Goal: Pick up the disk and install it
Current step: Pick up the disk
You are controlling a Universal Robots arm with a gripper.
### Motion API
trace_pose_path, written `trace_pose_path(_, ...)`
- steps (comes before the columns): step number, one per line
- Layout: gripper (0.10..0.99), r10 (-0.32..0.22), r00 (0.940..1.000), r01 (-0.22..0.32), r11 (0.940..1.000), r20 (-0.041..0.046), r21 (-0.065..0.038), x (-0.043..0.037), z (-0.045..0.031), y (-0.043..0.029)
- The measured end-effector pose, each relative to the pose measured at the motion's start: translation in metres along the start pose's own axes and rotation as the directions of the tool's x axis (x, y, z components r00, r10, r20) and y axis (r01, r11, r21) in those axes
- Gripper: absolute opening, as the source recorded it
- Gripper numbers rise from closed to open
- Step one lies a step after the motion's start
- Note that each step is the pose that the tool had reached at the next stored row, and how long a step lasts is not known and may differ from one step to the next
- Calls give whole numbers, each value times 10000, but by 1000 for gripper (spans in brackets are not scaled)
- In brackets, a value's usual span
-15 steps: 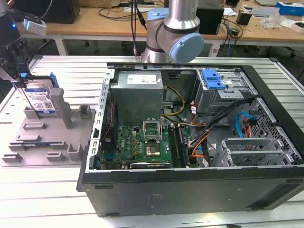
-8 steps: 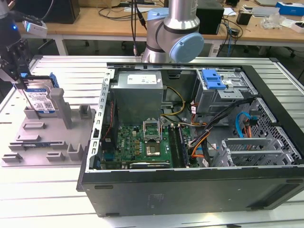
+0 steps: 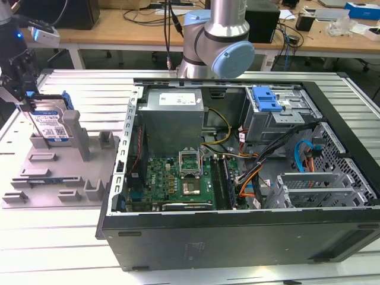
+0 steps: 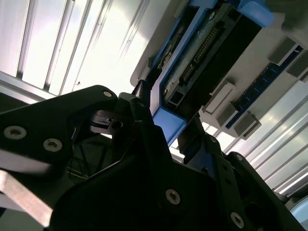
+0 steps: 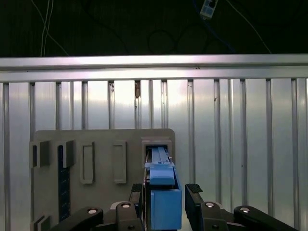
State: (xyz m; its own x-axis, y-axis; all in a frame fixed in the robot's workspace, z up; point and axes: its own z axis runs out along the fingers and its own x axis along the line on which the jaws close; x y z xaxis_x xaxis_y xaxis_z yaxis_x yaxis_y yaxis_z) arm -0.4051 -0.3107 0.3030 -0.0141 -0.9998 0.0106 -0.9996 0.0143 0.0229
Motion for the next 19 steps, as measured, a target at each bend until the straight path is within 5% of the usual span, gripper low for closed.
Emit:
trace_pose_path(4,467,0,10000,0,10000,0,0,-1,10,0)
trace_pose_path(5,392,0,10000,0,10000,0,0,-2,16,0)
trace_pose_path(19,369,0,10000,0,10000,0,0,-2,33,0)
